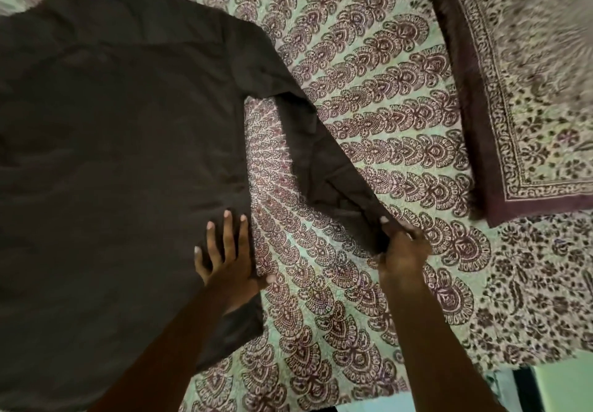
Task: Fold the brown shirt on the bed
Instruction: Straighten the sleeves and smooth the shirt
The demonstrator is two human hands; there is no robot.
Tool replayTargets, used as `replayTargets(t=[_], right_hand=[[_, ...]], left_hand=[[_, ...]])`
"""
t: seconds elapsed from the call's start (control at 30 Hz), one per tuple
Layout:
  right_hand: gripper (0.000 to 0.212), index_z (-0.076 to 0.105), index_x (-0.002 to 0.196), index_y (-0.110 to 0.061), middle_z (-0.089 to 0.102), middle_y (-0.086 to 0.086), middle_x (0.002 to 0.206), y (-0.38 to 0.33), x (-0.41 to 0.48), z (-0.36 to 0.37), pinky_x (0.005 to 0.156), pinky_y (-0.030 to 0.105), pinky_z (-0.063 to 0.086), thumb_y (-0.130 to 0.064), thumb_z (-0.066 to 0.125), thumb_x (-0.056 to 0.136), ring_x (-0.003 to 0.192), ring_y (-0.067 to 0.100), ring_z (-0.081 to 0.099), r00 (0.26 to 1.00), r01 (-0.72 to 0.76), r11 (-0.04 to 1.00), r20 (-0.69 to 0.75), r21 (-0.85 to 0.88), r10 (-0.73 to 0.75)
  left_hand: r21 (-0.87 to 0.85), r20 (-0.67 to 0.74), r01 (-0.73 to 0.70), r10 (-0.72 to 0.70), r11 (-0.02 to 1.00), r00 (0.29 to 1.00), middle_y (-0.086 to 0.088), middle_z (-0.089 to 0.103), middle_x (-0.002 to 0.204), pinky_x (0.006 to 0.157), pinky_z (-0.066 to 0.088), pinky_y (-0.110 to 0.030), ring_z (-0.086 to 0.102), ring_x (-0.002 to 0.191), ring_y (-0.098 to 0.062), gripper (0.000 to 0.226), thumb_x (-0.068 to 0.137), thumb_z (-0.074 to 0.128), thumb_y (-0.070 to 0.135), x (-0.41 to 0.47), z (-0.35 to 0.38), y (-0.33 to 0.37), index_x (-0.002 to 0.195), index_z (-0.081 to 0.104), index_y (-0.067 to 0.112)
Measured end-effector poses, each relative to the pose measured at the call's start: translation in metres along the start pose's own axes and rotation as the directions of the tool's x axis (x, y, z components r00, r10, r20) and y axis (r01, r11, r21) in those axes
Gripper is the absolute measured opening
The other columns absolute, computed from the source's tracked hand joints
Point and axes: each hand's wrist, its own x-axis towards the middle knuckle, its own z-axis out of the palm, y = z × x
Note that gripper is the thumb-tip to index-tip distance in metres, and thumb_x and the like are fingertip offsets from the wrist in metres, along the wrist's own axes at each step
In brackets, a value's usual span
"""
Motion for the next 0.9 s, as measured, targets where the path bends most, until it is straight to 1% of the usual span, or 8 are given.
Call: replayTargets(t=[0.1,0.17,0.27,0.37,0.5,0.63,0.8,0.9], right_hand=[[0.037,0.06,0.085,-0.022,0.073,0.011,0.1,-0.012,0.016,-0.005,0.086,0.046,0.057,0.012,0.073,0.084,0.099,0.032,0.067,0.996,0.078,0.997,-0.047,-0.002,-0.078],[0.041,0.062,0.1,-0.022,0.072,0.02,0.107,-0.016,0.019,-0.006,0.081,0.042,0.056,0.014,0.072,0.084,0.1,0.034,0.068,0.975,0.217,0.958,0.001,-0.187,-0.221],[0.036,0.066,0.124,-0.007,0.06,0.015,0.117,-0.023,0.013,-0.005,0.098,0.035,0.052,0.006,0.07,0.091,0.109,0.029,0.061,0.857,0.511,0.653,0.268,-0.559,-0.44],[0.046,0.067,0.128,-0.011,0.046,0.01,0.131,-0.024,0.013,-0.002,0.099,0.028,0.045,-0.011,0.084,0.085,0.114,0.021,0.051,0.844,0.536,0.527,0.424,-0.659,-0.327],[0.061,0.065,0.119,-0.016,0.071,0.013,0.113,-0.022,0.028,0.0,0.09,0.035,0.058,0.001,0.093,0.068,0.1,0.024,0.07,0.888,0.453,0.669,0.37,-0.589,-0.275],[0.032,0.069,0.083,-0.015,0.073,0.002,0.09,-0.051,0.039,0.005,0.08,0.027,0.055,0.013,0.082,0.074,0.07,-0.011,0.066,0.873,0.482,0.787,0.287,-0.385,-0.394],[0.035,0.067,0.078,-0.026,0.071,-0.014,0.076,-0.109,0.063,0.001,0.096,0.051,0.056,0.008,0.077,0.081,0.081,0.005,0.066,0.822,0.568,0.785,0.229,-0.247,-0.522],[0.022,0.074,0.093,-0.019,0.076,-0.003,0.088,-0.152,0.076,-0.002,0.093,0.055,0.059,-0.005,0.084,0.08,0.089,0.018,0.071,0.788,0.612,0.762,0.241,-0.211,-0.567]], left_hand=[[-0.004,-0.05,-0.024,0.024,1.0,0.998,0.009,-0.057,0.154,0.119,-0.01,-0.069,-0.062,0.132,-0.024,0.142,0.043,0.007,0.113,-0.001,0.005,-0.002,0.153,-0.038,0.035],[-0.023,-0.12,-0.032,0.029,0.999,0.992,0.008,-0.046,0.163,0.12,-0.006,-0.069,-0.05,0.145,-0.025,0.138,0.049,0.008,0.113,-0.005,0.01,-0.002,0.157,-0.031,0.037],[-0.031,-0.239,-0.027,0.018,0.999,0.971,0.001,-0.011,0.175,0.118,0.012,-0.072,-0.009,0.16,-0.036,0.132,0.061,0.051,0.096,-0.009,0.012,-0.002,0.165,-0.001,0.034],[-0.081,-0.367,-0.02,-0.011,0.997,0.93,-0.008,0.024,0.163,0.109,0.03,-0.072,0.027,0.145,-0.043,0.099,0.073,0.068,0.065,-0.003,-0.002,0.012,0.156,0.033,0.025],[-0.129,-0.525,-0.194,0.099,0.972,0.845,-0.007,0.047,0.143,0.1,0.042,-0.056,0.051,0.123,-0.034,0.06,0.089,0.054,0.04,0.018,-0.03,0.044,0.143,0.051,0.016],[-0.4,-0.446,-0.431,0.239,0.809,0.863,-0.005,0.048,0.146,0.099,0.053,-0.052,0.058,0.123,-0.026,0.057,0.1,0.059,0.028,0.049,-0.05,0.087,0.154,0.041,0.021],[-0.64,-0.371,-0.401,0.193,0.655,0.908,-0.006,0.044,0.147,0.1,0.055,-0.05,0.059,0.121,-0.024,0.069,0.101,0.067,0.02,0.079,-0.073,0.162,0.158,0.034,0.039],[-0.718,-0.375,-0.354,0.095,0.599,0.922,-0.011,0.041,0.154,0.106,0.052,-0.052,0.055,0.13,-0.028,0.068,0.103,0.062,0.024,0.095,-0.092,0.204,0.157,0.029,0.046]])
